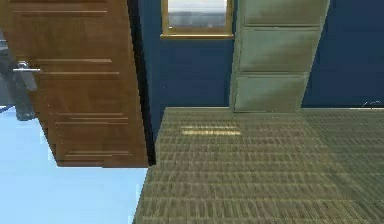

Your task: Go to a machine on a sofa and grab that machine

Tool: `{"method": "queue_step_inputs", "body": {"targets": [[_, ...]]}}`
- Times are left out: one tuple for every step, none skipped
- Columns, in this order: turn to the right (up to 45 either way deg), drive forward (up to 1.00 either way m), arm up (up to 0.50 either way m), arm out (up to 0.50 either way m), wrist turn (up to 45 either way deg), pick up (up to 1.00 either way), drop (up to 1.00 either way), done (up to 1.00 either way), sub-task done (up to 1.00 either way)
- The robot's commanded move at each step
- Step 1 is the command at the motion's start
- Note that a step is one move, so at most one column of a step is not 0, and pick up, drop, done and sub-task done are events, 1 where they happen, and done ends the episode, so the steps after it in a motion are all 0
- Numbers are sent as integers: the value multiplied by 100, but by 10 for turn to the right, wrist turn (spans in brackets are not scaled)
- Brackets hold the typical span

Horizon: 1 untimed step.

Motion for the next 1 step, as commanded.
{"method": "queue_step_inputs", "body": {"targets": [[-390, 0, 0, 0, 0, 0, 0, 0, 0]]}}
